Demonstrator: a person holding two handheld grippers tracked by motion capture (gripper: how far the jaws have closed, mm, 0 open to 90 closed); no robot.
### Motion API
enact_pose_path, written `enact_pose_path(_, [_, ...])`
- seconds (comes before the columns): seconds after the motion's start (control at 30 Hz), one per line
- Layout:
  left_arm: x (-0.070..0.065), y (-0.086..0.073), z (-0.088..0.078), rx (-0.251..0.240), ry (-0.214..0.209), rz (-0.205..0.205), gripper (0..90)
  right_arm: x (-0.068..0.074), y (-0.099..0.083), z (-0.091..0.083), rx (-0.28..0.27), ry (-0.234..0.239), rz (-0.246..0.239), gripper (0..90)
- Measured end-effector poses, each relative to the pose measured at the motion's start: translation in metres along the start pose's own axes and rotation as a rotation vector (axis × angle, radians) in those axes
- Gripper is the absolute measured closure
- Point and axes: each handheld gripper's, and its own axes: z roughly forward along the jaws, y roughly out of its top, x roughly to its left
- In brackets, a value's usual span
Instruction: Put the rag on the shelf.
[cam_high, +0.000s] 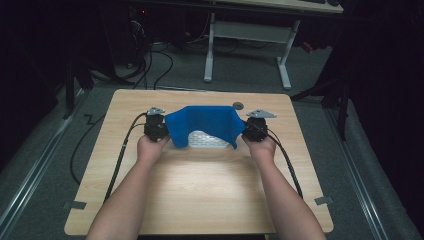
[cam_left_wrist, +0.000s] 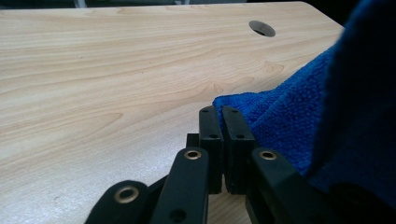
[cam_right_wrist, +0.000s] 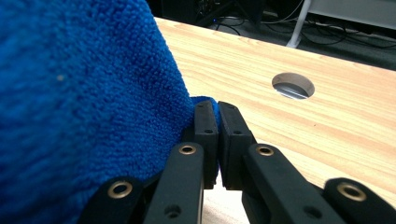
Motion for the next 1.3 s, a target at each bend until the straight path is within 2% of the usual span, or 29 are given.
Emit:
enact_pose_path(0.4, [-0.001, -0.005, -0.001, -0.003, 0.002, -0.011, 86.5, -0.004, -0.011, 0.008, 0.009, 0.006, 0.026, 87.0])
enact_pose_path(0.53, [-0.001, -0.006, -0.004, -0.009, 0.006, -0.012, 74.7, -0.008, -0.011, 0.01, 0.003, -0.004, 0.047, 80.8])
enact_pose_path(0.57, [-0.001, -0.007, -0.008, -0.014, 0.031, -0.005, 71.8, -0.009, -0.011, 0.01, 0.004, -0.008, 0.054, 79.4])
enact_pose_path(0.63, [0.0, -0.008, -0.013, -0.023, 0.052, -0.007, 68.5, -0.011, -0.011, 0.008, 0.005, -0.011, 0.062, 77.5])
enact_pose_path(0.77, [0.002, -0.009, -0.021, -0.032, 0.083, 0.004, 62.8, -0.014, -0.008, 0.002, 0.006, -0.025, 0.056, 73.8])
enact_pose_path(0.97, [0.0, -0.01, -0.035, -0.056, 0.101, 0.012, 57.8, -0.015, -0.003, -0.008, -0.007, -0.037, 0.043, 67.9])
enact_pose_path(1.03, [0.0, -0.01, -0.038, -0.058, 0.1, 0.014, 57.6, -0.015, -0.001, -0.011, -0.013, -0.04, 0.037, 66.8])
enact_pose_path(1.13, [-0.003, -0.01, -0.046, -0.056, 0.116, 0.046, 57.4, -0.015, 0.001, -0.014, -0.019, -0.046, 0.024, 65.2])
enact_pose_path(1.3, [-0.003, -0.011, -0.054, -0.07, 0.12, 0.04, 57.3, -0.016, 0.003, -0.019, -0.025, -0.051, 0.02, 61.1])
